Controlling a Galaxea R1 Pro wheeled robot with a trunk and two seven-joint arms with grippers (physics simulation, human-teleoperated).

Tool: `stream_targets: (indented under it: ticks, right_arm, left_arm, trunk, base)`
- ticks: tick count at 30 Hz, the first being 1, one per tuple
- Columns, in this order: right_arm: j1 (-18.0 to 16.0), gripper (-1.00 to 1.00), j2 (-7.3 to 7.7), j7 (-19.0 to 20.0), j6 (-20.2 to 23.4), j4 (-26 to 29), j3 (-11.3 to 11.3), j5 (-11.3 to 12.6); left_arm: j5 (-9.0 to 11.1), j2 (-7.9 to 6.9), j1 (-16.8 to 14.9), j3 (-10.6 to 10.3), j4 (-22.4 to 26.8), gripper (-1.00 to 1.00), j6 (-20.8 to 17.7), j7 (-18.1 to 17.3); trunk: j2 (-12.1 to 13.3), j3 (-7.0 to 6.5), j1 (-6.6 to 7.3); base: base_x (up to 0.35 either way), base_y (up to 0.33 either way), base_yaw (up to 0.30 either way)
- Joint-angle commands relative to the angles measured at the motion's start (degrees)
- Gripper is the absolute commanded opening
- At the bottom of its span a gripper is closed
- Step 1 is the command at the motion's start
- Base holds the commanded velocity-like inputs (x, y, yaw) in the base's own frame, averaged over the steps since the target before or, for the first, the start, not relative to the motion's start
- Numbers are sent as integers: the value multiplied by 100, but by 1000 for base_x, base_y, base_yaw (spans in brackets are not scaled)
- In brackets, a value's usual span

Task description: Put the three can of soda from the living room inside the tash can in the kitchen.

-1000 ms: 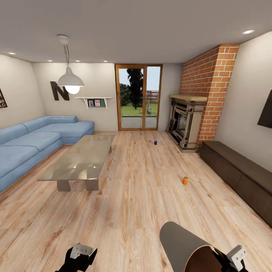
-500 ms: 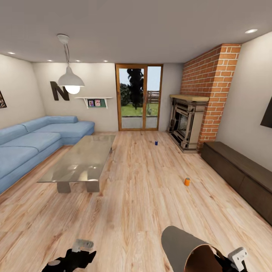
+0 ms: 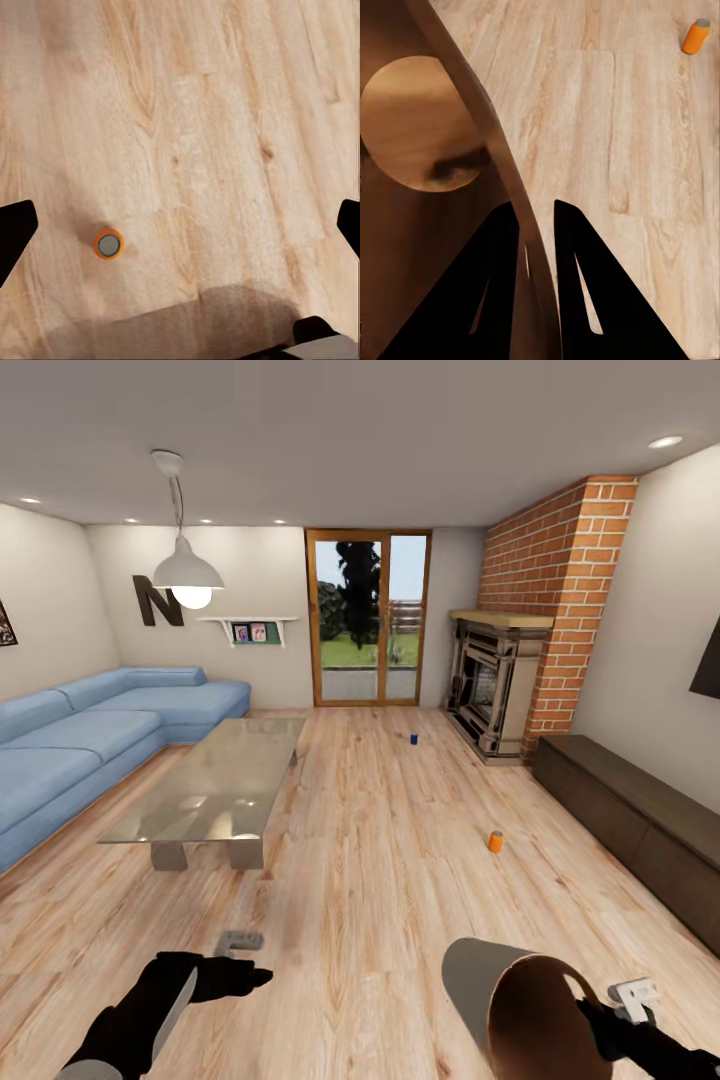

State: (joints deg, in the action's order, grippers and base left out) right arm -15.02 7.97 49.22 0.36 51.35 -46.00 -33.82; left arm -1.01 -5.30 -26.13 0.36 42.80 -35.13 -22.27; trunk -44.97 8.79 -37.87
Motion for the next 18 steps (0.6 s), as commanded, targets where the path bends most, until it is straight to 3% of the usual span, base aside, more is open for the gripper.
stream_targets:
  ticks: [1,2,4,6,10,12,15,18]
  right_arm:
    - [-57,-100,-7,65,210,143,57,91]
    - [-114,-100,-12,66,408,276,133,92]
    - [-568,-100,-3,82,1729,927,558,98]
    - [-948,-100,24,139,2519,1224,780,101]
    - [-1650,-100,27,236,3366,1452,1026,80]
    - [-1937,-100,-9,247,4071,1528,1676,47]
    - [-1994,-100,-18,230,4293,1529,1968,46]
    - [-2011,-100,-31,224,4391,1544,2073,37]
  left_arm:
    - [0,2,-5,0,-7,100,11,14]
    - [-1,4,-10,0,-12,100,38,35]
    - [-8,12,-24,-1,-27,100,240,121]
    - [-11,12,-25,-1,-31,100,310,141]
    - [-6,17,-24,-1,-32,100,375,162]
    - [3,19,-24,20,-34,100,465,168]
    - [-1,20,-24,35,-33,100,620,169]
    - [-1,20,-24,45,-34,100,691,171]
  trunk:
    - [-1,0,0]
    - [-1,0,0]
    - [-1,0,0]
    - [-1,0,0]
    - [-1,0,0]
    - [-1,5,0]
    - [-1,25,0]
    - [-1,49,0]
  base:
    - [0,0,0]
    - [0,0,0]
    - [0,0,0]
    - [0,0,0]
    - [0,0,0]
    - [0,0,0]
    - [0,0,8]
    - [0,0,36]
